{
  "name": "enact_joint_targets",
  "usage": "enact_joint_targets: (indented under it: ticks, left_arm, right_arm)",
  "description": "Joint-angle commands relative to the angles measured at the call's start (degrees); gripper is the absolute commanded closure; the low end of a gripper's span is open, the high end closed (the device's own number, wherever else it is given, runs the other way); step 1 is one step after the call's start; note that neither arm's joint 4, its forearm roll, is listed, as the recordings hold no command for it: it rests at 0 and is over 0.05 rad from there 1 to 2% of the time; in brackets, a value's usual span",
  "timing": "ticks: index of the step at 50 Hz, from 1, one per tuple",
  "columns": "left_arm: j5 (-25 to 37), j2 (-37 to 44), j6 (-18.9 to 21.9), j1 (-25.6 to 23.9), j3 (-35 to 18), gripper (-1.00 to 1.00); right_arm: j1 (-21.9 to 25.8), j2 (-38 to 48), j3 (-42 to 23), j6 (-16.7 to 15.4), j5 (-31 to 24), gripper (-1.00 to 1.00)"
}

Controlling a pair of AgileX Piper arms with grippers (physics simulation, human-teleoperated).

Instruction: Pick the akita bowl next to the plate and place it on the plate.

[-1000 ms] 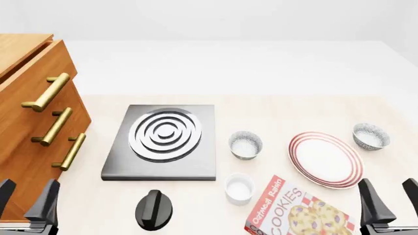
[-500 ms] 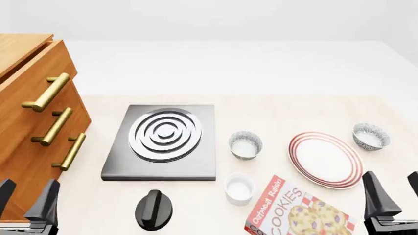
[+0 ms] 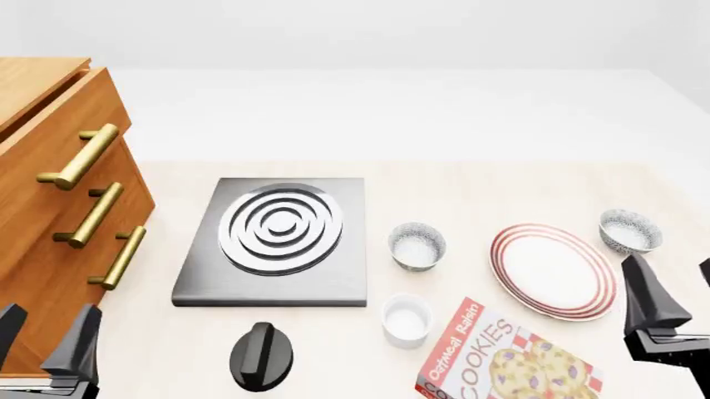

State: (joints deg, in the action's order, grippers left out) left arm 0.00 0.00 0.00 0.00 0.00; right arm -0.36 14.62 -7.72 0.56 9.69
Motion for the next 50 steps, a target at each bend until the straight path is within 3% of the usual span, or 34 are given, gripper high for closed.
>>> enact_joint_targets:
  ticks: [1,20,50]
  left_arm:
    - [0.0,0.0,0.0,0.0,0.0,-1.0]
    - [0.0,0.0,0.0,0.0,0.0,-1.0]
    - [0.0,0.0,0.0,0.0,0.0,-1.0]
  right_arm:
    - [0.3,3.9,-2.2,0.0,2.5,-1.0]
    - [-0.7,13.8,-3.8,-0.9,10.8,-1.0]
    - [-3.6,28.6,-10.5,-1.3,17.8,-1.0]
